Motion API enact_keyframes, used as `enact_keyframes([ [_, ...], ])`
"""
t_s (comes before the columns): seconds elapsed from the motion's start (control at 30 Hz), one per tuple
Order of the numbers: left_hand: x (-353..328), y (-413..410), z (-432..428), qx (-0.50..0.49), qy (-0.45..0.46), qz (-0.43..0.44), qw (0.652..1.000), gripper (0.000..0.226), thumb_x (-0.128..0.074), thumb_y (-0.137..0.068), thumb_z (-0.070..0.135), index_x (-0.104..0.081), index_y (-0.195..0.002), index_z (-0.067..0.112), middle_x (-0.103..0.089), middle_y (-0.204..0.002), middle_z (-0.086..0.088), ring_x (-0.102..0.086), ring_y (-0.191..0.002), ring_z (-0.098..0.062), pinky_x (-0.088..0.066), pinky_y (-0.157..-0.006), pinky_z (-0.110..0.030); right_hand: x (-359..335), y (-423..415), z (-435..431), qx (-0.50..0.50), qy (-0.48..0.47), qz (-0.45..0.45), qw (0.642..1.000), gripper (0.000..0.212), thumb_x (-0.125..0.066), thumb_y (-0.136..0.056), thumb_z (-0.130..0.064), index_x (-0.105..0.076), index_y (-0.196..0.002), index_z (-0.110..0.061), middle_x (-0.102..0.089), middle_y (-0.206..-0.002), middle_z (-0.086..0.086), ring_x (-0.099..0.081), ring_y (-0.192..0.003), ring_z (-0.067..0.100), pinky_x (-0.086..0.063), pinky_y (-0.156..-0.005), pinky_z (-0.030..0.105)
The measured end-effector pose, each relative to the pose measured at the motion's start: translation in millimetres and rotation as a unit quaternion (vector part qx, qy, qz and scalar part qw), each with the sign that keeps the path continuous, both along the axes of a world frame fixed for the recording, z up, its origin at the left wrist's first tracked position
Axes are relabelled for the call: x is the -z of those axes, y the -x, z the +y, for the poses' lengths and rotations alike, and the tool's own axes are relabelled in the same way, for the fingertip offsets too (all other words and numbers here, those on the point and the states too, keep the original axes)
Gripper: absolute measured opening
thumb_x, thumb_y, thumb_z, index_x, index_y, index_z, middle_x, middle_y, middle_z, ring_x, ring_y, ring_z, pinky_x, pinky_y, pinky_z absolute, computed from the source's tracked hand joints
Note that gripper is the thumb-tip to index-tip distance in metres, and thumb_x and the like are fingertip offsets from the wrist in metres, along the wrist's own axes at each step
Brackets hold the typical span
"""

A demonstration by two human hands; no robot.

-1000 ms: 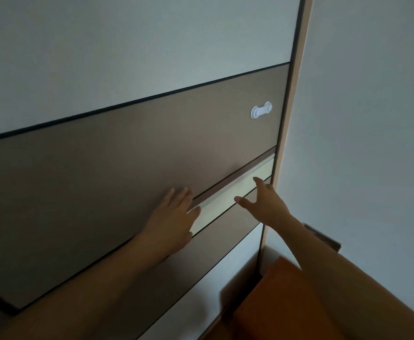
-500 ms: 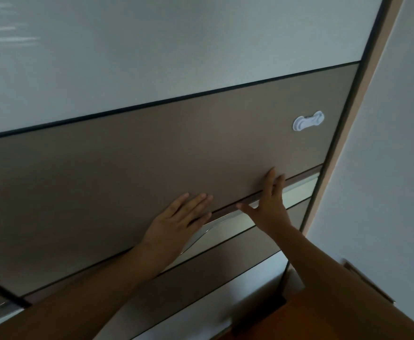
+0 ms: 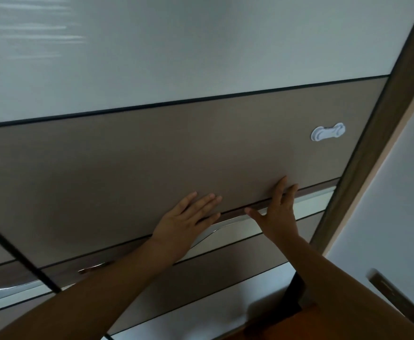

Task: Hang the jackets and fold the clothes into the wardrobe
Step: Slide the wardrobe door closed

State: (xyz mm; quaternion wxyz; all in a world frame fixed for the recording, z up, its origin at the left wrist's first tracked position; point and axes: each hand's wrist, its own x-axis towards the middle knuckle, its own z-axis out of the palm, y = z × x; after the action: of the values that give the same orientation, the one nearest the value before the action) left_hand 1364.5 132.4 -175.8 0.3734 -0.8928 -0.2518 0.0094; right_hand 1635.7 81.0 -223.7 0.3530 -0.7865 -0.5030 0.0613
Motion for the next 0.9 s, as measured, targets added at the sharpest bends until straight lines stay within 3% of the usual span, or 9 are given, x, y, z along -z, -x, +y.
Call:
enact_keyframes([
  [0.17,0.5,62.2,-6.9,-0.031,0.023,-0.009,0.999,0.075,-0.036,-0.095,0.024,-0.003,-0.162,0.025,0.034,-0.162,-0.012,0.029,-0.150,-0.029,0.028,-0.115,-0.054,4.7,59.3,-1.3,-0.003,0.004,-0.005,1.000,0.129,-0.071,-0.081,-0.064,0.035,-0.151,-0.038,0.030,-0.164,0.016,-0.003,-0.154,0.046,-0.020,-0.115,0.074],
  [0.27,2.9,100.5,-13.7,-0.068,0.033,-0.014,0.997,0.082,-0.044,-0.094,0.028,0.003,-0.161,0.026,0.040,-0.159,-0.011,0.039,-0.145,-0.030,0.031,-0.112,-0.056,8.4,94.1,-5.2,-0.022,0.001,-0.008,1.000,0.124,-0.070,-0.085,-0.059,0.035,-0.149,-0.044,0.032,-0.164,0.012,-0.010,-0.153,0.047,-0.025,-0.111,0.076],
  [0.4,3.1,153.9,-24.2,-0.113,0.051,-0.018,0.992,0.083,-0.051,-0.092,0.033,-0.004,-0.161,0.027,0.035,-0.161,-0.011,0.030,-0.150,-0.030,0.025,-0.115,-0.060,12.7,141.0,-12.8,-0.049,0.022,-0.035,0.998,0.117,-0.066,-0.089,-0.057,0.034,-0.149,-0.047,0.033,-0.163,0.011,-0.029,-0.147,0.049,-0.034,-0.107,0.074],
  [0.5,0.2,191.1,-32.8,-0.151,0.073,-0.016,0.986,0.084,-0.056,-0.090,0.038,-0.013,-0.161,0.028,0.024,-0.165,-0.012,0.018,-0.153,-0.032,0.015,-0.118,-0.062,12.5,179.4,-17.4,-0.047,0.049,-0.097,0.993,0.111,-0.061,-0.094,-0.053,0.035,-0.150,-0.043,0.030,-0.163,0.018,-0.008,-0.153,0.048,-0.030,-0.112,0.072],
  [0.6,2.1,226.4,-41.5,-0.185,0.081,-0.012,0.979,0.084,-0.051,-0.095,0.040,-0.001,-0.161,0.028,0.036,-0.160,-0.011,0.029,-0.149,-0.032,0.019,-0.116,-0.064,11.3,212.1,-24.0,-0.050,0.066,-0.152,0.985,0.106,-0.058,-0.097,-0.050,0.032,-0.151,-0.042,0.023,-0.164,0.023,0.014,-0.153,0.045,-0.022,-0.116,0.071],
  [0.7,2.0,257.9,-51.8,-0.218,0.088,-0.025,0.972,0.086,-0.049,-0.097,0.042,0.007,-0.161,0.027,0.042,-0.156,-0.012,0.035,-0.146,-0.033,0.021,-0.115,-0.065,9.1,232.3,-28.7,-0.067,0.038,-0.233,0.970,0.103,-0.064,-0.094,-0.044,0.016,-0.159,-0.040,0.008,-0.165,0.027,0.008,-0.154,0.046,-0.026,-0.115,0.070],
  [0.8,4.3,289.2,-59.3,-0.262,0.112,-0.035,0.958,0.087,-0.049,-0.098,0.044,0.010,-0.160,0.028,0.046,-0.153,-0.012,0.040,-0.142,-0.034,0.017,-0.116,-0.065,3.2,248.8,-27.4,-0.111,-0.008,-0.295,0.949,0.092,-0.072,-0.089,-0.031,-0.017,-0.162,-0.032,-0.010,-0.162,0.029,-0.017,-0.149,0.049,-0.037,-0.112,0.063],
  [0.9,6.9,319.5,-64.2,-0.297,0.128,-0.045,0.945,0.095,-0.053,-0.095,0.052,0.013,-0.159,0.029,0.047,-0.152,-0.011,0.042,-0.141,-0.034,0.010,-0.118,-0.064,-0.7,269.4,-22.5,-0.157,-0.070,-0.313,0.934,0.067,-0.075,-0.084,-0.019,-0.052,-0.147,-0.020,-0.031,-0.152,0.028,-0.040,-0.132,0.049,-0.048,-0.099,0.060],
])
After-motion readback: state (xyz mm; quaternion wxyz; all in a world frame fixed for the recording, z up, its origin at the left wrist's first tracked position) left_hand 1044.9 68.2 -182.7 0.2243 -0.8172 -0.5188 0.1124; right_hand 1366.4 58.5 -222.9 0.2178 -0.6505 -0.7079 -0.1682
